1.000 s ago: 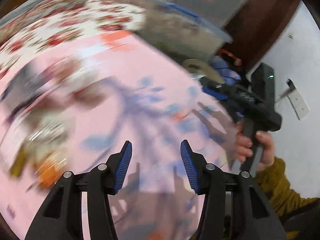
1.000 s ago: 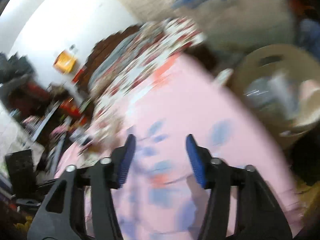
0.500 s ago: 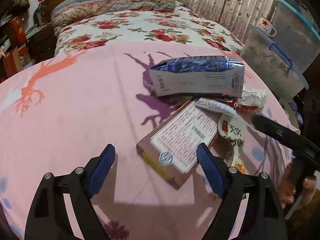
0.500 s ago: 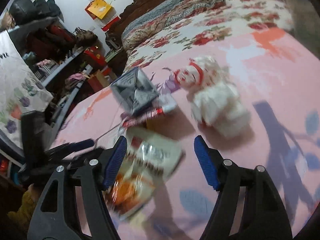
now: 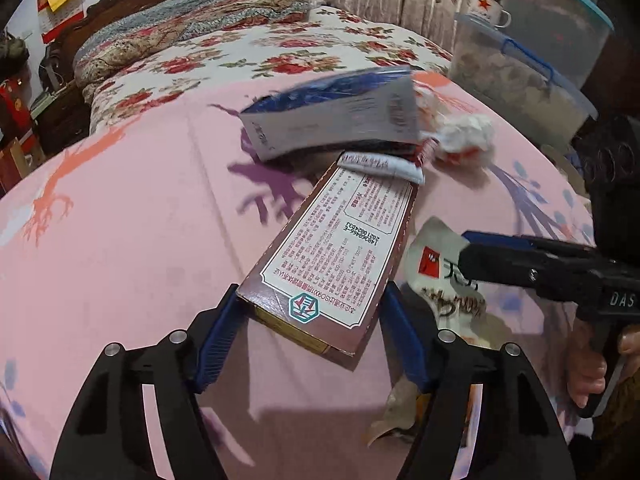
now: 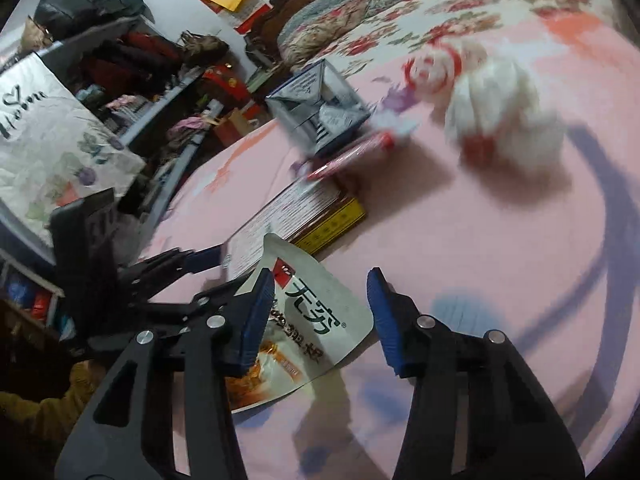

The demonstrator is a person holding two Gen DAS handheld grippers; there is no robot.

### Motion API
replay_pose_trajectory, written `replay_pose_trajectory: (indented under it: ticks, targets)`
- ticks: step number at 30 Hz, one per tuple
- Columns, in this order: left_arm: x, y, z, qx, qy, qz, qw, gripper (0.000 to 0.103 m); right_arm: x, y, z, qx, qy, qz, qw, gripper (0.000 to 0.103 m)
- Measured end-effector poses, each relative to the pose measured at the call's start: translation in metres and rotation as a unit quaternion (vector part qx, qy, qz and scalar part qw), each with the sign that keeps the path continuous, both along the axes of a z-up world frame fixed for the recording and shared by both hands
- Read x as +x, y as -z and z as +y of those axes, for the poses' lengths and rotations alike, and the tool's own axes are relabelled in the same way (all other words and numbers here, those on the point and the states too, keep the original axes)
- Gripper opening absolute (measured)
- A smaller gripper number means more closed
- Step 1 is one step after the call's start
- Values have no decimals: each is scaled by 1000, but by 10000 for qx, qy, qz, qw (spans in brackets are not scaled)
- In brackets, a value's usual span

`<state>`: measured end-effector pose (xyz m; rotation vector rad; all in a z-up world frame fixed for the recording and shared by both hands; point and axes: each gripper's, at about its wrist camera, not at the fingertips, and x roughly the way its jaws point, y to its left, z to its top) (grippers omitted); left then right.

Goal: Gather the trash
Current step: 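Grasp the brown seasoning box with left gripper while right gripper grasps the snack wrapper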

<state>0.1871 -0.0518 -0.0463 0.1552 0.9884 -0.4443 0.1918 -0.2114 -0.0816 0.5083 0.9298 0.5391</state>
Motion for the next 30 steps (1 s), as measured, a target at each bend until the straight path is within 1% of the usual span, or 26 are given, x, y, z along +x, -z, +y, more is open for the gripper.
replay_pose_trajectory:
  ticks: [2,5,7,10,11,12,13,14,15,17,19,20,22,25,27,29,30]
  targets:
    - [-21,0,4,-43,85,46,9999,66,-16,3,1,182,-44,53,9998,51]
    - [-54,0,12,35,172,6,9998,66,-45,6,1,410,-137,70,9990,52]
    - [-71,1,20,113,63,-59,9999,66,-62,7,0,565,-174,64,9982,51]
    - [-82,0,25,177,-108,-72,9998,65,-83,6,-3,526,-80,-20,9986,51]
    - [-84,0,26,184,-150,-61,9997,65,-88,7,-6,540,-56,-31,9985,47]
    - [-86,0,28,191,-184,-50,9996,65,-92,8,-6,630,-78,1,9980,38]
    - [-86,-1,29,201,-197,-45,9996,65,-94,9,-7,734,-121,59,9972,25]
    - [-89,-1,30,227,-218,-39,9995,65,-96,10,-6,804,-154,105,9966,21]
    - [-90,-1,31,246,-240,-37,9994,65,-100,10,-5,813,-165,102,9965,20]
    - [-94,-2,36,273,-312,-21,9991,64,-105,8,-1,809,-212,58,9965,13]
    - [-99,-2,43,247,-420,7,9988,64,-112,6,-2,838,-127,32,9964,11]
    - [-101,-2,45,241,-463,13,9986,64,-115,5,-6,850,15,5,9964,10]
    - [-105,-3,51,232,-530,5,9983,64,-124,4,-32,929,682,-55,9933,10]
    - [-113,-3,55,271,-515,-30,9983,65,-143,10,-78,1090,1669,12,9799,10]
    - [-119,-3,55,300,-464,-60,9985,65,-162,8,-96,1047,2061,-25,9729,10]
    - [-124,-5,52,296,-389,-111,9987,67,-180,7,-103,1011,2276,-74,9685,11]
    - [-124,-5,50,325,-377,-147,9986,75,-189,7,-104,1028,2338,-104,9668,13]
